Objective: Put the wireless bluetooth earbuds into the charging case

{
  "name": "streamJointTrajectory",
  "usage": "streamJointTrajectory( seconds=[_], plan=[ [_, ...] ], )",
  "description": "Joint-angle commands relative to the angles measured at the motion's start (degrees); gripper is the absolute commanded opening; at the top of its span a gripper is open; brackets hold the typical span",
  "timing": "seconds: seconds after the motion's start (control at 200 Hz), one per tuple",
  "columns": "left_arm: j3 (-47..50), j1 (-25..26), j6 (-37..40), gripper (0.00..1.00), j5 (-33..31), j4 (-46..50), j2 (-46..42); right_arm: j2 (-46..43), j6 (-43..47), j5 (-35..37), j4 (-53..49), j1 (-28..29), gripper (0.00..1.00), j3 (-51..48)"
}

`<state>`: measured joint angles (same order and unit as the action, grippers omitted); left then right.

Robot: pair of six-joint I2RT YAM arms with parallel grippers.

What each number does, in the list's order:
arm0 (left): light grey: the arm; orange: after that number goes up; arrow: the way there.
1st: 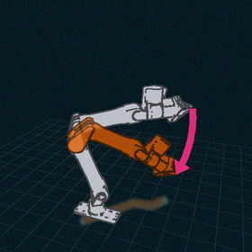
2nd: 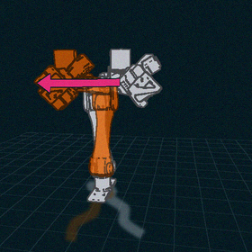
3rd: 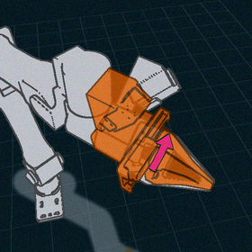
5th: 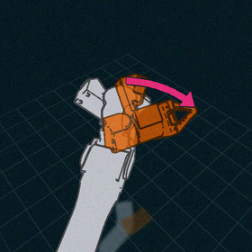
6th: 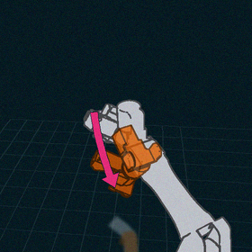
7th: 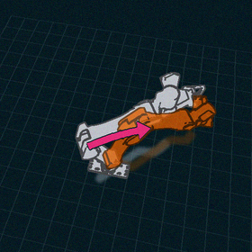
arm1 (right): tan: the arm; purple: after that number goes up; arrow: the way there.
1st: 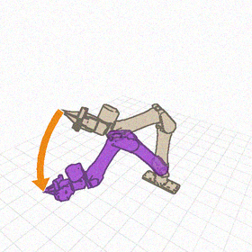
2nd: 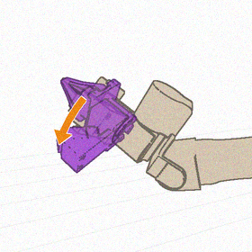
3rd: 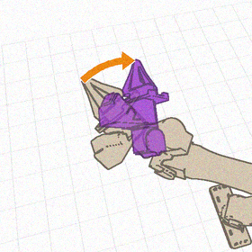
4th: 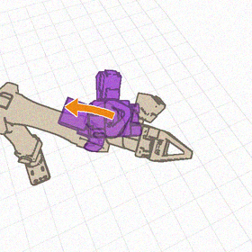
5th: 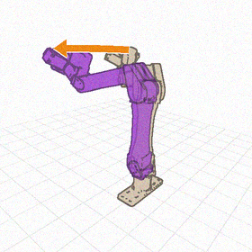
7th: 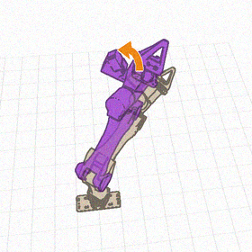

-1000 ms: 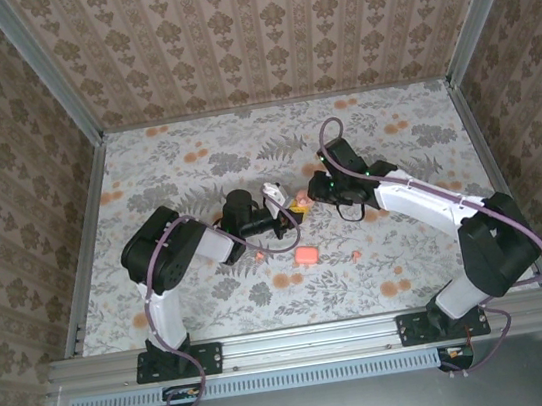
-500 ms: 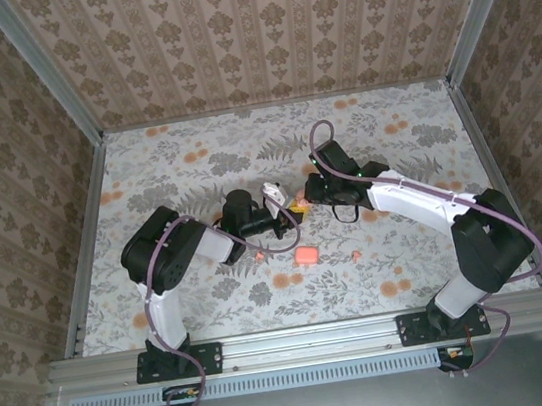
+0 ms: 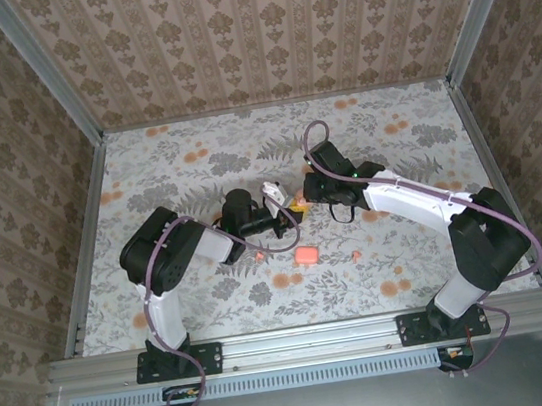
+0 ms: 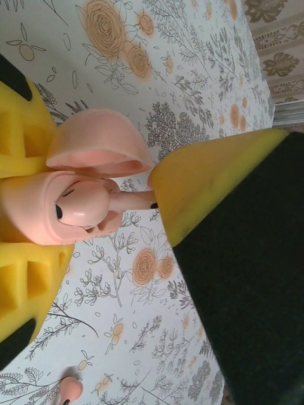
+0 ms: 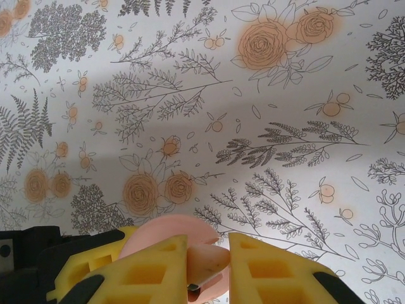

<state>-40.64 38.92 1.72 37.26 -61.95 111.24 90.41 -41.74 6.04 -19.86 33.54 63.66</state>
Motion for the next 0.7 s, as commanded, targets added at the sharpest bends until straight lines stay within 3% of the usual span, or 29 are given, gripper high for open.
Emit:
streamJointTrajectory(
  seconds=[0.0,0.695],
  plan=[
    [-0.6,0.0,-0.9,0.12,0.7,-2.5,-2.7,0.9,1.2,0.5,-2.3,0.6,0.19,0.6],
    [-0.2,-1.2,-3.8,0.12,0.1,-6.1,-2.6,0.2,2.3,-0.4,-1.9,1.7,0.19,-1.0]
  ],
)
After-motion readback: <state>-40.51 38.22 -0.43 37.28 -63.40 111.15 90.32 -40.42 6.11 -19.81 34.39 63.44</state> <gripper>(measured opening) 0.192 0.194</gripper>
